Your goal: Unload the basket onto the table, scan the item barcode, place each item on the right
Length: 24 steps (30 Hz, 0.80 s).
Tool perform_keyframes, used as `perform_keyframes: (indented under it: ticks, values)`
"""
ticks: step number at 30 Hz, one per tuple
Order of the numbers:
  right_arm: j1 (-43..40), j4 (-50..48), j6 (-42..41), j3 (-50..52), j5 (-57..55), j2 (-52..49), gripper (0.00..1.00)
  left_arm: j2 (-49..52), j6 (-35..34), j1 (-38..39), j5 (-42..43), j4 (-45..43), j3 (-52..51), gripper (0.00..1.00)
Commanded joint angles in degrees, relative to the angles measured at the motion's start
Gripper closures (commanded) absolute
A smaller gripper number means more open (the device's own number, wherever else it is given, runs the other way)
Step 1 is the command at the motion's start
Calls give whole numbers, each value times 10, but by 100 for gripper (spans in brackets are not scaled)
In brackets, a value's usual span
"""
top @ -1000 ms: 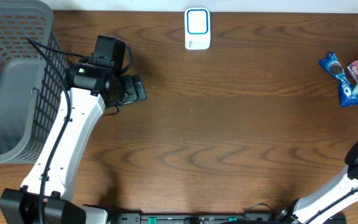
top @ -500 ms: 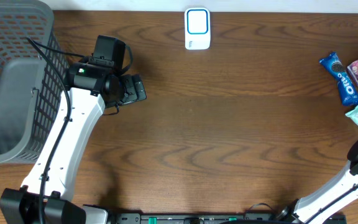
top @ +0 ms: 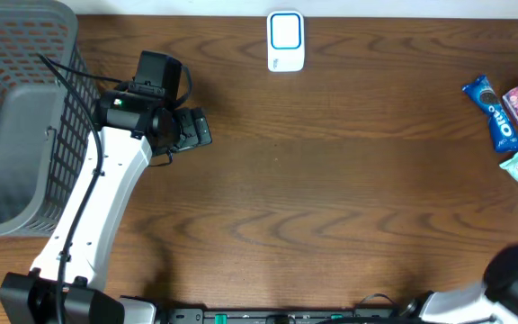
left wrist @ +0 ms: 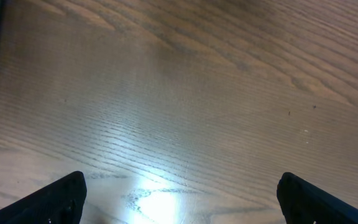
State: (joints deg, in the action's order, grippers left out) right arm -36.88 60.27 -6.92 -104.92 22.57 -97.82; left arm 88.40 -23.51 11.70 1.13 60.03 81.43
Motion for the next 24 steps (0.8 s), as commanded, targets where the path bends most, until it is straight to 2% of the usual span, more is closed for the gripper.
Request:
perform_keyframes:
  ticks: [1,8,12,15,17,18,19,24]
  values:
    - [8,62,-23,-3,27,68,66,1,10,-2,-7,2,-1,2]
    - [76,174,8,15,26,148,68,1,10,-2,-7,2,-1,2]
    - [137,177,20,88,25,211,68,1,10,-2,-7,2,-1,2]
    - [174,173,21,168,26,264,64,1,10,-2,-7,2,-1,2]
    - [191,174,15,213,26,292,54,1,10,-2,-7,2,-1,2]
    - [201,176,9,245,26,310,24,1,10,-2,-7,2,-1,2]
    - [205,178,4,261,26,319,1,1,10,-2,-7,2,-1,2]
    - [215,201,-53,356,26,353,1,1,10,-2,-7,2,-1,2]
